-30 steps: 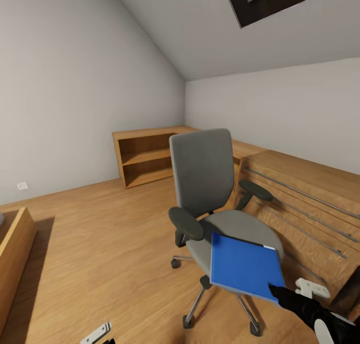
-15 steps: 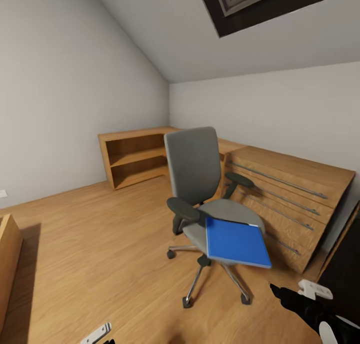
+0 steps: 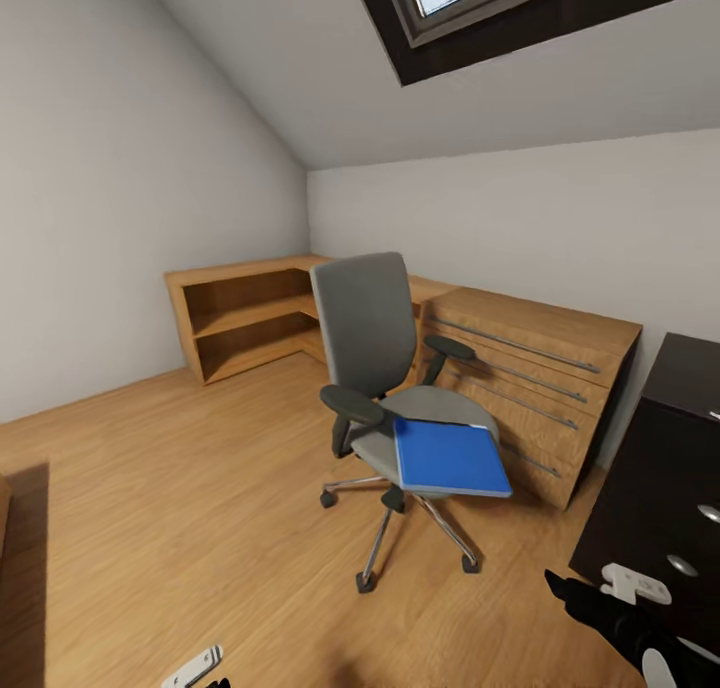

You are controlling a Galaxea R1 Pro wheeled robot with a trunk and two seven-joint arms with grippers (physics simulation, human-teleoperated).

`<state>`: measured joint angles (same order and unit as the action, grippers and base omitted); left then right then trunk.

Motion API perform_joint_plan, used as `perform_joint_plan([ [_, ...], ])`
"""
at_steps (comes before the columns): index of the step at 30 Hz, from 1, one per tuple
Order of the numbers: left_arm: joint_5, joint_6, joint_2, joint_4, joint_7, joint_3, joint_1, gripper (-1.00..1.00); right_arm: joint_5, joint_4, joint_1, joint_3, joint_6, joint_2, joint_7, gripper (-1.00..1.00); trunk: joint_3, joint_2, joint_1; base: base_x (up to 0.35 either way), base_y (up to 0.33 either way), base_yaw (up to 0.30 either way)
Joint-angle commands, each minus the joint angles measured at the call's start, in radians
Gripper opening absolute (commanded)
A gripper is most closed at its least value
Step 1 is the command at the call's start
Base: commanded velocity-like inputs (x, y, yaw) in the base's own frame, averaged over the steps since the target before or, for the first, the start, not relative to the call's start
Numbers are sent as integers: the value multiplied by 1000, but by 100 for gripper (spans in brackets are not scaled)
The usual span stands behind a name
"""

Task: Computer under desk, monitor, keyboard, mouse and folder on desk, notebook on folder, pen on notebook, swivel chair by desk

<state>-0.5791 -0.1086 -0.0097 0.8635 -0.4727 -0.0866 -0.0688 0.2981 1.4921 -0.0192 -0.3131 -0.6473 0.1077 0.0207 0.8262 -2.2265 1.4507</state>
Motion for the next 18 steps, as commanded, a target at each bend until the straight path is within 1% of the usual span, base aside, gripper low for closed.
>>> perform_joint_plan([
  [1,-5,-3,0,3,-7,-2,0,100,2,-4,-1,-1,3,0,2,100,1,0,0,-14,10,-58],
  [3,-5,-3,0,10,-4,-3,0,100,2,-31,-1,-2,46,1,3,100,1,0,0,-7,5,-28],
  [9,-5,-3,-2,14,-2,-6,0,100,1,-47,-1,-3,73,2,8,100,1,0,0,-2,2,-9],
  [13,-5,-2,-7,15,-5,-14,0,100,1,-63,-1,-3,88,3,11,100,14,-28,15,0,0,0],
  [18,-4,-1,-8,16,-5,-24,0,100,2,-123,-1,-4,152,1,9,100,29,-63,34,0,0,0],
])
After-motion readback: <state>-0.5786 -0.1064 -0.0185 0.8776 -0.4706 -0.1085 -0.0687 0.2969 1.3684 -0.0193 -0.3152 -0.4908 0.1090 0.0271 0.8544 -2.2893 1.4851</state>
